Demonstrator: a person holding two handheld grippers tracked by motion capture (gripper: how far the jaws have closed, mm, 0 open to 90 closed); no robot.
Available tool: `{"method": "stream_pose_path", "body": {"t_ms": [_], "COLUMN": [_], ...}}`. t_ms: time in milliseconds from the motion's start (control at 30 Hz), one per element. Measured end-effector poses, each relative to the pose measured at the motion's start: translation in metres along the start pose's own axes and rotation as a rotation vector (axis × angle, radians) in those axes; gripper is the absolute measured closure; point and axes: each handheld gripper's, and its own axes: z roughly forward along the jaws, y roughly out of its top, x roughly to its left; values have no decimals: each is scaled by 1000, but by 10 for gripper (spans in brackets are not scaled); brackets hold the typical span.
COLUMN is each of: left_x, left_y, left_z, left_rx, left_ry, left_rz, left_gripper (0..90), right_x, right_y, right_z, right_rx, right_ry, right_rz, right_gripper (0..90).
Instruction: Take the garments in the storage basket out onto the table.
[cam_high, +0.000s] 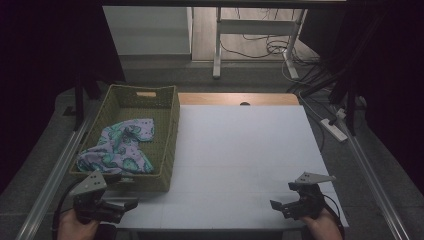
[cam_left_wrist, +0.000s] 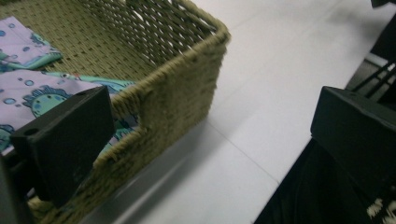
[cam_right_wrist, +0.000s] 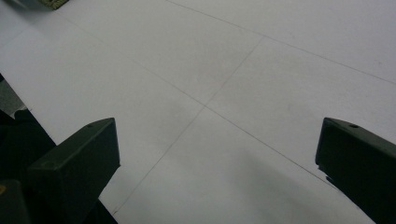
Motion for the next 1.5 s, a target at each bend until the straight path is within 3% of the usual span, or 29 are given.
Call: {"method": "stream_pose_path", "body": {"t_ms": [100, 300, 500, 700, 867, 933, 967, 1067, 1167, 1233, 1500], "left_x": [6, 14, 34, 47, 63, 70, 77, 85, 99, 111, 139], "left_y": [4, 13, 22, 32, 45, 48, 51, 53, 58, 63, 68], "left_z": [-1, -7, -8, -8, -6, -4, -1, 4, 10, 17, 35], "left_rx": [-23, -53, -83, -78, -22, -10, 6, 15, 34, 86, 195], "left_ry": [0, 5, -38, -14, 27, 41, 68, 94, 113, 144, 131], "left_rz": [-28, -40, -123, -114, -85, -97, -124, -127, -163, -185, -201], "left_gripper": [0, 0, 0, 0, 0, 0, 0, 0, 0, 0, 0], "right_x": [-1, -1, -1, -2, -2, -2, -2, -2, -2, -2, -3], "right_y": [0, 0, 0, 0, 0, 0, 0, 0, 0, 1, 1], "right_z": [0, 0, 1, 1, 1, 1, 2, 2, 2, 2, 2], "right_rx": [-3, 2, 6, 10, 9, 9, 10, 11, 11, 13, 14], "right_ry": [1, 2, 2, 3, 4, 4, 4, 4, 4, 5, 6], "right_rz": [4, 12, 14, 16, 20, 21, 20, 20, 21, 22, 22], "right_gripper": [2, 2, 2, 2, 2, 2, 2, 2, 2, 2, 2]}}
